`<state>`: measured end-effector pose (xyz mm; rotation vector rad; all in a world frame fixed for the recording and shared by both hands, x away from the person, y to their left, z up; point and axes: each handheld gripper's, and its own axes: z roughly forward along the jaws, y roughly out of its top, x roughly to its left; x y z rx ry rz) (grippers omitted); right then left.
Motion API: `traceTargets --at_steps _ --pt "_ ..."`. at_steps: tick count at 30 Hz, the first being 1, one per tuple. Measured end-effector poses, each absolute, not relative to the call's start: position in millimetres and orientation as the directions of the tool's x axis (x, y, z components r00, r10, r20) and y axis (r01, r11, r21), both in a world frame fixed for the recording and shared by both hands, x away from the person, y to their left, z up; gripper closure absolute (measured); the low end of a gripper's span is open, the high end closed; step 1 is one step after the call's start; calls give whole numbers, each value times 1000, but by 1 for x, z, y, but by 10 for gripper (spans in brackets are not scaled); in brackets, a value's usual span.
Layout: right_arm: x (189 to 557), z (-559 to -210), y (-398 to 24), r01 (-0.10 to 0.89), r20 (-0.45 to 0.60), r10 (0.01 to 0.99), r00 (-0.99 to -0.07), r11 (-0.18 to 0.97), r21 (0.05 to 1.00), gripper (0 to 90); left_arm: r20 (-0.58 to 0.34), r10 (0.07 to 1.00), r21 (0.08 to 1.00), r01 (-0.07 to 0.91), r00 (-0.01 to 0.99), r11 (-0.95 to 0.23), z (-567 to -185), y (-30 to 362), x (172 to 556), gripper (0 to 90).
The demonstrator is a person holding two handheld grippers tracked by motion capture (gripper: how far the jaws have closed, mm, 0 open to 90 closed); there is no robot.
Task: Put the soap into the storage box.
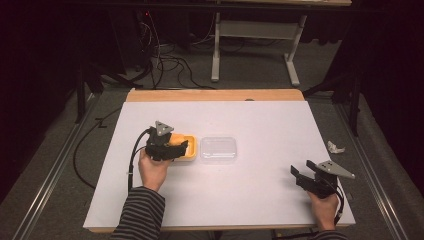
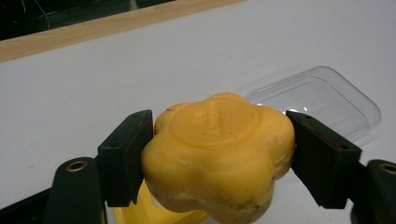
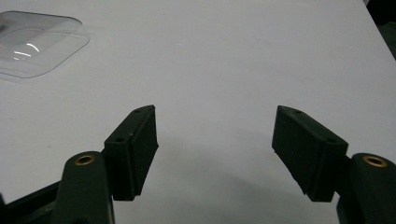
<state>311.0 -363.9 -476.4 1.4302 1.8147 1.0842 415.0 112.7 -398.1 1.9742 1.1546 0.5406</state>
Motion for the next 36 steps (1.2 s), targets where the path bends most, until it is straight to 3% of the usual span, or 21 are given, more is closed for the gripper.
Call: traceTargets --at_steps 36 --pt "311 -476 -364 492 37 966 -258 98 865 316 -6 896 731 614 444 -299 -438 104 448 269"
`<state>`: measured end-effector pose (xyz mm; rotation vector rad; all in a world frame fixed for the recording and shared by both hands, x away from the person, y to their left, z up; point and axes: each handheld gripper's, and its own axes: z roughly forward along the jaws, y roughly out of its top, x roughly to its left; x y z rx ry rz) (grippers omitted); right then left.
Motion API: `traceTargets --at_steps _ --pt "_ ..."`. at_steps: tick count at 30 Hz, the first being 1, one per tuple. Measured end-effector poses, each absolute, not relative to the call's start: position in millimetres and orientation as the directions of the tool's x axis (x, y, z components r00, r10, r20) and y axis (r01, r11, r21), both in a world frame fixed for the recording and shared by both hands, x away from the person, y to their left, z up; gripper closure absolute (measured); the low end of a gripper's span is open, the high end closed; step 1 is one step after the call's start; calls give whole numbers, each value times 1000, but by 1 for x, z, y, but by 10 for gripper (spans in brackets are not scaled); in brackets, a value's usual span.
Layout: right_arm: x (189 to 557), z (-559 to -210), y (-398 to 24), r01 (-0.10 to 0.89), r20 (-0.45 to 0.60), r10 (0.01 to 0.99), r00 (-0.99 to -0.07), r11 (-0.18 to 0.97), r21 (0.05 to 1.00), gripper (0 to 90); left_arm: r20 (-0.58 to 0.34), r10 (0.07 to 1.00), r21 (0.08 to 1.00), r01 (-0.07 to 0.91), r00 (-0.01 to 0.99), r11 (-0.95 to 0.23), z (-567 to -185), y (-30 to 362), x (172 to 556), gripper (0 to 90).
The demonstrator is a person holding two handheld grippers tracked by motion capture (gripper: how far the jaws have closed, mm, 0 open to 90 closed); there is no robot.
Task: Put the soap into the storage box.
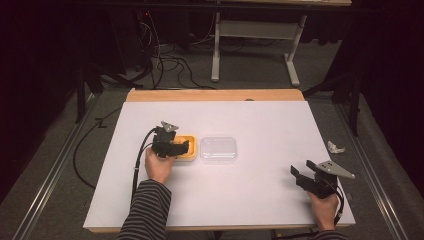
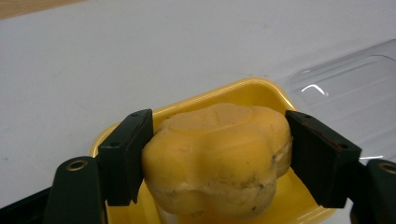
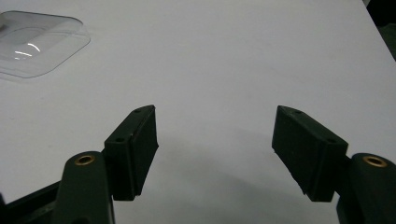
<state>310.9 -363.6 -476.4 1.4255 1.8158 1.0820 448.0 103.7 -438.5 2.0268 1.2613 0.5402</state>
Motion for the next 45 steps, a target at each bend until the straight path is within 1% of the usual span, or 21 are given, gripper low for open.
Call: traceTargets --at_steps 10,28,31,37,45 --pt "311 -476 -363 495 37 966 -258 99 863 316 8 905 722 623 425 -299 -447 104 451 269" --pt "311 -476 -363 498 35 966 -258 102 861 316 55 890 696 621 453 -360 -451 102 447 267" --pt "311 -477 -363 497 33 965 -259 103 862 316 37 893 701 625 449 -343 -454 105 447 267" --pt "312 -477 -363 497 31 966 -258 105 862 316 33 897 691 639 441 -340 -460 108 448 267" --pt "312 -477 -362 502 28 966 -257 109 858 315 33 892 705 622 451 -341 -457 109 447 263"
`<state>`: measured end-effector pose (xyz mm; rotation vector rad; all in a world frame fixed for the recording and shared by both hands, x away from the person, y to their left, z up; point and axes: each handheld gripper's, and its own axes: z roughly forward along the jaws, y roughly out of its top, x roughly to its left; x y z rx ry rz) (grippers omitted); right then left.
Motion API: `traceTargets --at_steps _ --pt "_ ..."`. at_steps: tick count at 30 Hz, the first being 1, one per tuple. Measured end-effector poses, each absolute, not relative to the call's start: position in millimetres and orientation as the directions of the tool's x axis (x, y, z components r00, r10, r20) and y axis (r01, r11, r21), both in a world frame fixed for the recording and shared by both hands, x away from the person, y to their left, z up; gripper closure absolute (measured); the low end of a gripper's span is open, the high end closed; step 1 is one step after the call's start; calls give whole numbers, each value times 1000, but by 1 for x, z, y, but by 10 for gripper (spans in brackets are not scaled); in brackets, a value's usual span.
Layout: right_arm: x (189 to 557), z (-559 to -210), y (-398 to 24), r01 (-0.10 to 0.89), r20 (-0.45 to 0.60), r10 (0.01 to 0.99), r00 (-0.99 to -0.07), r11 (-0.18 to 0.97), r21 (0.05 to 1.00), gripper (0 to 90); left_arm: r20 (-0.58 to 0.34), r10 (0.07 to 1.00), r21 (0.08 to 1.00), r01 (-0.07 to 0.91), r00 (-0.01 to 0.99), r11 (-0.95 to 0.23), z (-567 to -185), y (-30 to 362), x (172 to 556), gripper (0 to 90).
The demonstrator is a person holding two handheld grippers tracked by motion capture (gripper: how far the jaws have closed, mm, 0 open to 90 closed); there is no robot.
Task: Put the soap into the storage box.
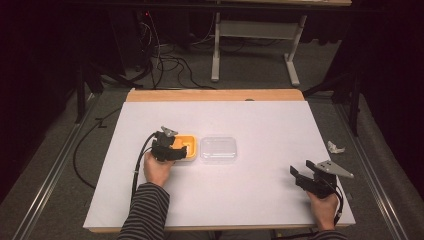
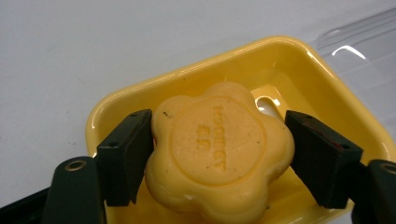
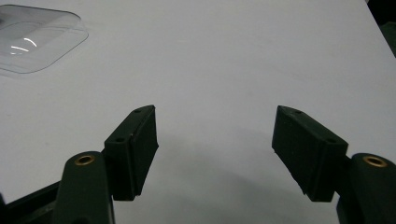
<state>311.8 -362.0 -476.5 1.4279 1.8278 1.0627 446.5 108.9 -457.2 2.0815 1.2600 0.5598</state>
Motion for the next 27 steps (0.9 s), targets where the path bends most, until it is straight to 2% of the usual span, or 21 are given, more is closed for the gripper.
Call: traceTargets --at_steps 27 --pt "311 -476 -363 497 36 965 -258 101 862 314 -1 880 791 539 475 -290 -424 125 422 236"
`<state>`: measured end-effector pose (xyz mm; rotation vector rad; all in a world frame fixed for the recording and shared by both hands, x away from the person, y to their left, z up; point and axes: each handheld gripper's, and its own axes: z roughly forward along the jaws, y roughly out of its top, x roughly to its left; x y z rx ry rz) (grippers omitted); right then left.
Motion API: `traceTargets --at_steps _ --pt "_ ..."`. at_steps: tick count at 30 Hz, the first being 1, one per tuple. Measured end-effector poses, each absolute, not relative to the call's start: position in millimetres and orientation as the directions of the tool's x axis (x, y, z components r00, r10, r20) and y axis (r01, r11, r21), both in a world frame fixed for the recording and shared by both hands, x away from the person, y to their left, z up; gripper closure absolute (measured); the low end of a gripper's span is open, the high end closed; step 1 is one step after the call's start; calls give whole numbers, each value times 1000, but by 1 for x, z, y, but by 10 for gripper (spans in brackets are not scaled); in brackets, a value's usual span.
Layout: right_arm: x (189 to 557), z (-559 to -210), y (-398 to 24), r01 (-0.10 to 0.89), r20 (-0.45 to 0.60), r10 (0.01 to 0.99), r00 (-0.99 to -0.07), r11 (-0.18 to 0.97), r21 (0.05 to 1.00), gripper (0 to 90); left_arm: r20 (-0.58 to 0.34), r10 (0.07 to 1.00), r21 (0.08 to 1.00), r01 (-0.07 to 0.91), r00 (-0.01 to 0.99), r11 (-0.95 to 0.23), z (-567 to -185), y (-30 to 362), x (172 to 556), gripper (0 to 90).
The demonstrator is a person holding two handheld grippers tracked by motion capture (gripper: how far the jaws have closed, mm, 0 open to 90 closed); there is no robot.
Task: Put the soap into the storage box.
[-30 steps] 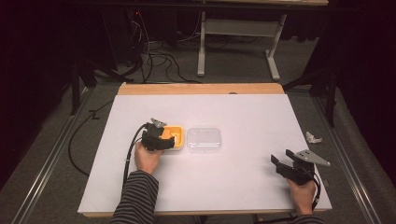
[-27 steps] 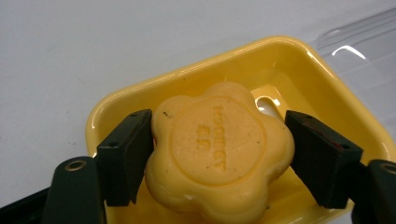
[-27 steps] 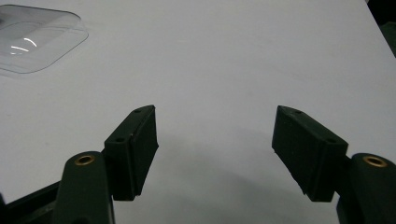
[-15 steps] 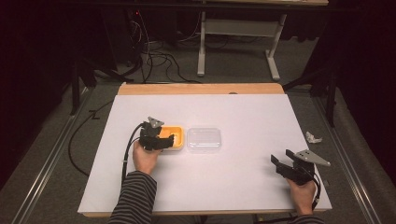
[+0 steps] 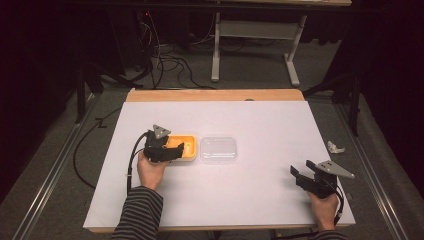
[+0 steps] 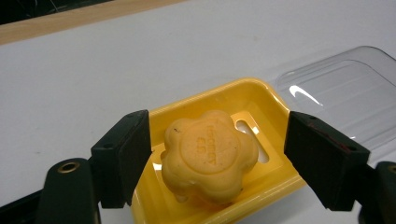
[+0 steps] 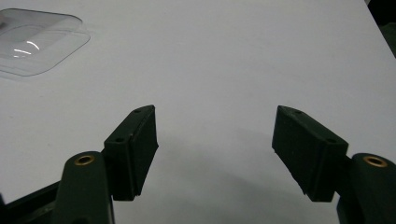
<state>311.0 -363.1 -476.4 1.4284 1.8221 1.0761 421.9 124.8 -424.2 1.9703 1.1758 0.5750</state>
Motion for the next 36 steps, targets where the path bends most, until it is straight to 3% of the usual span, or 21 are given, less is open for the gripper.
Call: traceTargets --at_steps 15,36 --pt "311 -477 -363 497 35 965 -260 103 862 315 -72 864 827 514 499 -228 -408 132 402 236" --pt "311 -477 -363 493 28 965 -262 109 863 315 -89 847 849 485 524 -210 -404 143 374 234"
